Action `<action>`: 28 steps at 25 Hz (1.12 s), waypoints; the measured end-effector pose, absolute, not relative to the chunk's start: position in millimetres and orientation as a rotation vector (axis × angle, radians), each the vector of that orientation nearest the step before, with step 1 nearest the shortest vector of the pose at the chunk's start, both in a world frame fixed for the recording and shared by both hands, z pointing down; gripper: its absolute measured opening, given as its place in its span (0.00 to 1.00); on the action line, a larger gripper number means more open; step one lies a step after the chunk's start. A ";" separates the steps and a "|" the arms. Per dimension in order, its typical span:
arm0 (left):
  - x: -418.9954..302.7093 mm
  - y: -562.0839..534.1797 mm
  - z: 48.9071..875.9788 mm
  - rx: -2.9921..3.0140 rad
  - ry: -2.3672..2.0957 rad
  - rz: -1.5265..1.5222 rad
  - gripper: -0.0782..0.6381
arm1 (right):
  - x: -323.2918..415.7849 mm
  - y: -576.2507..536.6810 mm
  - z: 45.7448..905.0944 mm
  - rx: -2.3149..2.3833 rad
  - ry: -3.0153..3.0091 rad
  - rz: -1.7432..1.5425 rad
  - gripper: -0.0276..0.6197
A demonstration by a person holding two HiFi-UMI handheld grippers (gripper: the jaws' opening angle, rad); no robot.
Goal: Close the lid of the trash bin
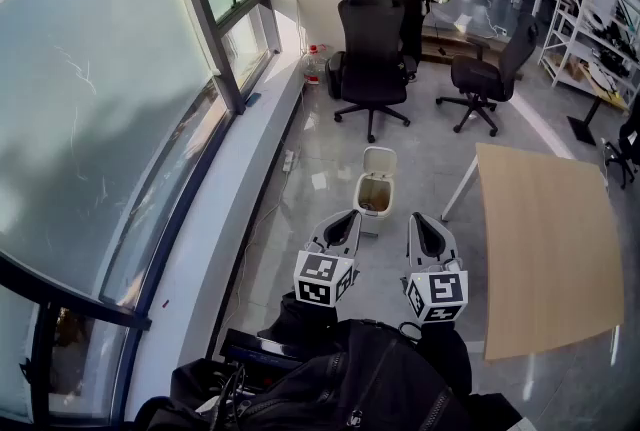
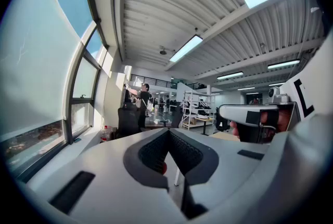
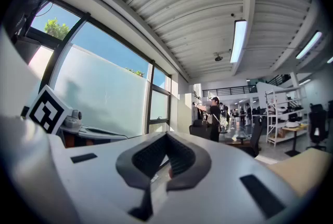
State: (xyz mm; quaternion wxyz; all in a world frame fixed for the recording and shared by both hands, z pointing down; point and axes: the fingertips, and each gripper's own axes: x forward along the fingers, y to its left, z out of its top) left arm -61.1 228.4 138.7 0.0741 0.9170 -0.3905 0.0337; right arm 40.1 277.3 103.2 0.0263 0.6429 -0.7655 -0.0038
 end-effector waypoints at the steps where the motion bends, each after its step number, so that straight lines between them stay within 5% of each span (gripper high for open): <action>1: -61.1 227.1 138.0 2.751 -1.175 0.099 0.11 | 40.0 276.3 102.1 1.986 -2.367 -0.016 0.05; 28: -31.2 241.4 156.4 2.716 -1.190 0.148 0.11 | 68.3 288.9 121.4 1.979 -2.396 0.053 0.05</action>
